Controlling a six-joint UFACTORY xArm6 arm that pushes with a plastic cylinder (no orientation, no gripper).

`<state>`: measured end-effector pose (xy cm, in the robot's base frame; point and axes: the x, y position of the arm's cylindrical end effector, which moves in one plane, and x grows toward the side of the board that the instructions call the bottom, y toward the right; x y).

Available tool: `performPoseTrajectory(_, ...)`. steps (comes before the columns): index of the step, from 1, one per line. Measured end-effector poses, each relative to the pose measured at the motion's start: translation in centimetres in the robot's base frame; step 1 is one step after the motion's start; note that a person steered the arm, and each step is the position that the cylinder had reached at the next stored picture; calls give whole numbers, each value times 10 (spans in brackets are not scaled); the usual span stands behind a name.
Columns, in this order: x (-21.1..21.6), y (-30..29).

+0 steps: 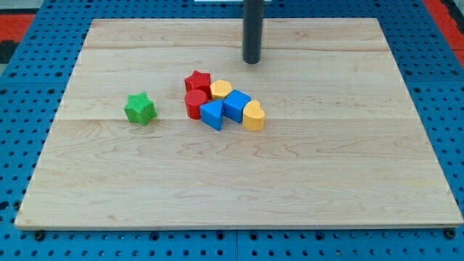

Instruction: Place the blue cube below the blue triangle

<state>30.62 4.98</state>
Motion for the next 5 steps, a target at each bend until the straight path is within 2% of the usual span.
performPoseTrajectory(1,-4,42)
performPoseTrajectory(2,-3,45)
performPoseTrajectory(3,28,39)
performPoseTrajectory(5,49,28)
